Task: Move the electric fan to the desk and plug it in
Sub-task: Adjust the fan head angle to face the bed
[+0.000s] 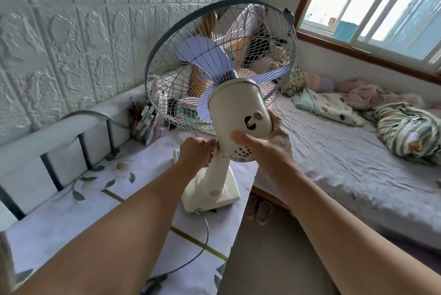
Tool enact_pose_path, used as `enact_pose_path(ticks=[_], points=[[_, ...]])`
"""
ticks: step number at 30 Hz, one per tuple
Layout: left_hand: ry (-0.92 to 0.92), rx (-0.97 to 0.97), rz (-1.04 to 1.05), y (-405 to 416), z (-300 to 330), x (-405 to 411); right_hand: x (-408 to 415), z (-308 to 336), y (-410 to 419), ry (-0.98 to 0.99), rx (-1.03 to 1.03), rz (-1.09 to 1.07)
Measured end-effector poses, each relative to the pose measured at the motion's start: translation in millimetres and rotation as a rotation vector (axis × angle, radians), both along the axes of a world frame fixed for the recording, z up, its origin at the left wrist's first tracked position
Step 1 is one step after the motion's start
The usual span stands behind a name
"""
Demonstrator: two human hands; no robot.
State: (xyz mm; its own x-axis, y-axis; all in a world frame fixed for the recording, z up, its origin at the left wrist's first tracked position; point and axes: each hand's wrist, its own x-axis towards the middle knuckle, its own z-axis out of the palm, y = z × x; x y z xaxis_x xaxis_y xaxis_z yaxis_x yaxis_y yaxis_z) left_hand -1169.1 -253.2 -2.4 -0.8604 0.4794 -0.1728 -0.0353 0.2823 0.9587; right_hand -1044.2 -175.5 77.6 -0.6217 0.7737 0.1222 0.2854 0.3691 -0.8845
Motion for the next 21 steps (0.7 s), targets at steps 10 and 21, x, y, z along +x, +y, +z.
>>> enact_pose_path(ticks=[10, 21], points=[[0.301, -0.075, -0.061, -2.4, 4.2, 2.1, -1.2, 0.1, -1.0, 0.013, -0.007, -0.005], [-0.225, -0.019, 0.016, 6.2, 10.2, 0.3, 0.0, 0.6, 2.3, 0.02, -0.017, 0.005]])
